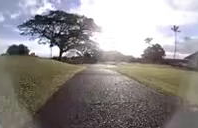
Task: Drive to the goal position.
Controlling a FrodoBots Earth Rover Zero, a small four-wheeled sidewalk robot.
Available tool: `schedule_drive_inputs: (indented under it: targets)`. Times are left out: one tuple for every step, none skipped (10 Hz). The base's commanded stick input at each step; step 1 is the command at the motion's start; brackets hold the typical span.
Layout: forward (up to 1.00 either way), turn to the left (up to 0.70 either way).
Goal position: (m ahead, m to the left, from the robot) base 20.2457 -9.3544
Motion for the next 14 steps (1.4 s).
schedule_drive_inputs:
  targets:
    - [0.6, 0.0]
    - [0.6, 0.0]
    - [0.6, 0.0]
    - [0.6, 0.0]
    - [0.6, 0.0]
    - [0.6, 0.0]
    - [0.6, 0.0]
    - [0.6, 0.0]
    - [0.6, 0.0]
    - [0.6, 0.0]
    - [0.6, 0.0]
    - [0.6, 0.0]
    - [0.6, 0.0]
    - [0.6, 0.0]
